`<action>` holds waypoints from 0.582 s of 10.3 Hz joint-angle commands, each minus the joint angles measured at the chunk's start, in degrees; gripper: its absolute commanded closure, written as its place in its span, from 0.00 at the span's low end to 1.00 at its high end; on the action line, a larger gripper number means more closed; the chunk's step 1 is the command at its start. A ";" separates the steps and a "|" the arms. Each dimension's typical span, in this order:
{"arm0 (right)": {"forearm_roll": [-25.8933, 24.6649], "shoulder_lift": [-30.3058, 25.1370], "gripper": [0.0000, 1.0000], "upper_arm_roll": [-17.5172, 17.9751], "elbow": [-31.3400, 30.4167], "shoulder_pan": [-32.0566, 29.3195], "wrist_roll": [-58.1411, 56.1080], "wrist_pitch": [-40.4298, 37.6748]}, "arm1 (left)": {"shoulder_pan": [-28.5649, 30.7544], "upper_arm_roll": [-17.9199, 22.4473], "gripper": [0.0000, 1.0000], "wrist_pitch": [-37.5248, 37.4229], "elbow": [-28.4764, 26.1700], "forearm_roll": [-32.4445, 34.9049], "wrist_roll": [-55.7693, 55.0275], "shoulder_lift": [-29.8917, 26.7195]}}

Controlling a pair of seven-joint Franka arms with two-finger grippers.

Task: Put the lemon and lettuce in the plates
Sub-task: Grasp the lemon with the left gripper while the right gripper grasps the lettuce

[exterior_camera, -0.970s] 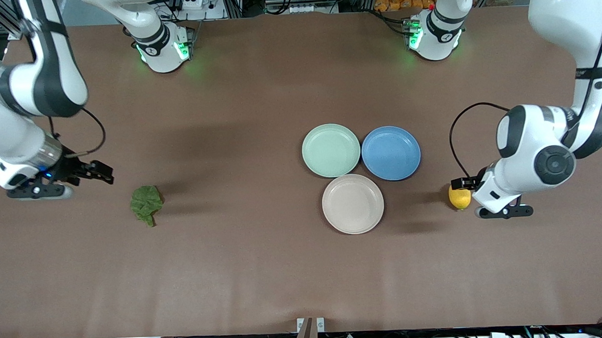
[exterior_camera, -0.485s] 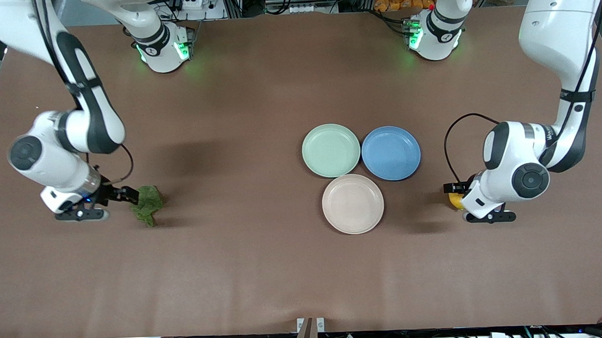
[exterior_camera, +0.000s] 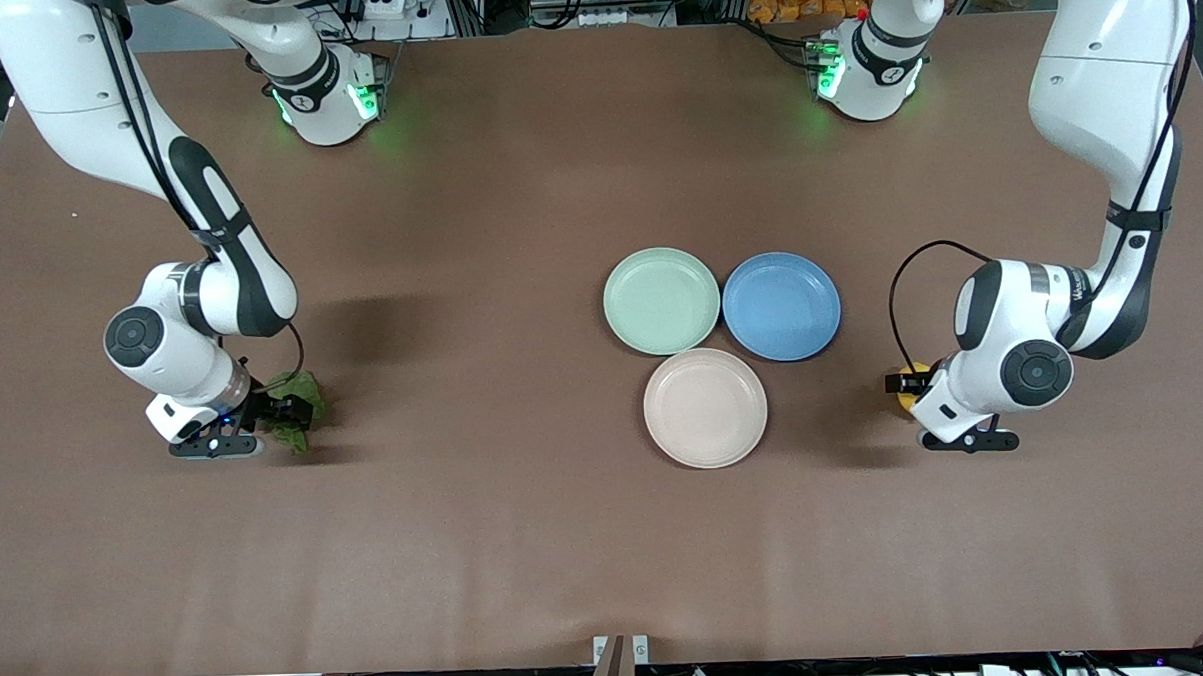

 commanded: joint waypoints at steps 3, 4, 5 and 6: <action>1.20 0.65 1.00 0.29 0.78 0.33 0.11 1.07 | 0.30 -0.21 0.00 0.72 0.45 1.30 1.05 1.71; 1.20 0.13 1.00 0.47 0.78 0.33 0.11 0.55 | 0.38 -0.21 0.00 0.72 0.45 1.30 0.96 1.80; 1.20 -1.27 1.00 1.60 0.78 0.16 0.11 0.11 | 0.65 -0.21 0.12 0.98 0.71 1.22 0.96 1.80; 1.20 -2.76 1.00 1.87 0.95 0.07 0.29 -1.73 | 0.65 -0.21 0.86 1.16 0.80 0.61 0.87 1.72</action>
